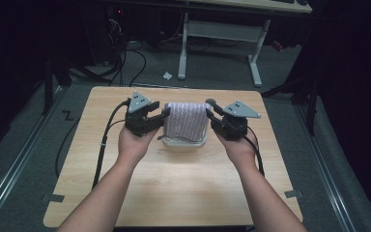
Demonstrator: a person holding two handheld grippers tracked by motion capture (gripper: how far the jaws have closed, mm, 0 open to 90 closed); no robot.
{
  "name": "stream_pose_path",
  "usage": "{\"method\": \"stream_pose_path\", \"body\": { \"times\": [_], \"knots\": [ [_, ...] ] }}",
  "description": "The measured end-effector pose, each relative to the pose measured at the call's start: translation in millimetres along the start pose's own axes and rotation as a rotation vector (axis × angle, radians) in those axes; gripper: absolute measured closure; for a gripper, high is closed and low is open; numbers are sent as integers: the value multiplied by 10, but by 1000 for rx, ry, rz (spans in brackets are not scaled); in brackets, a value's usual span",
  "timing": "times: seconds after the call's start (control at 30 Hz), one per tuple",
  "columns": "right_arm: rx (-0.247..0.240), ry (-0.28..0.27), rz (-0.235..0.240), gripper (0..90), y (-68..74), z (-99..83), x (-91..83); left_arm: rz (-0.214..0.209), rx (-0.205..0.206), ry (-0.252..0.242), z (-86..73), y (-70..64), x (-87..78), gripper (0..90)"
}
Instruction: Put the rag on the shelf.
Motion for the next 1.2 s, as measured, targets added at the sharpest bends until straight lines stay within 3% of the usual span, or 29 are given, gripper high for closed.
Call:
{"method": "stream_pose_path", "body": {
  "times": [0.27, 0.43, 0.6, 0.73, 0.8, 0.87, 0.93, 1.0, 1.07, 1.13, 1.2],
  "knots": [
    [-6, 73, 14, 640, 78, -437, -8, -7, -15, 75, -520, 62, -15, 504],
    [28, 124, 29, 600, 118, -746, 28, -26, -36, 142, -842, 97, 6, 495],
    [70, 182, 51, 539, 169, -1099, 16, -44, -28, 231, -1282, 100, -7, 483],
    [87, 233, 47, 486, 229, -1461, -69, -49, 2, 300, -1718, 116, -151, 465],
    [102, 254, 26, 452, 267, -1636, -175, -53, -25, 308, -1908, 114, -317, 459],
    [117, 220, 7, 465, 324, -1788, -361, -61, -52, 290, -2041, 91, -541, 454],
    [136, 246, 18, 444, 361, -1842, -507, -70, -65, 334, -1995, 61, -641, 444],
    [117, 221, 4, 460, 378, -1828, -618, -59, -42, 294, -1937, 60, -701, 410],
    [104, 249, 10, 459, 398, -1881, -630, -42, -45, 314, -1961, 93, -675, 415],
    [100, 271, 11, 456, 395, -1910, -589, -68, -79, 330, -1993, 94, -641, 413],
    [113, 272, 14, 456, 387, -1915, -566, -54, -45, 344, -2010, 86, -624, 404]
  ]
}}
Point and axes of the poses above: each handheld gripper's, and its own axes: x roughly forward along the jaws, z roughly out of its top, y roughly to its left, the point moved 6 cm from there along x, roughly forward along the jaws, and after that the axes turned 5 degrees about -x, right-handed, at the moved point
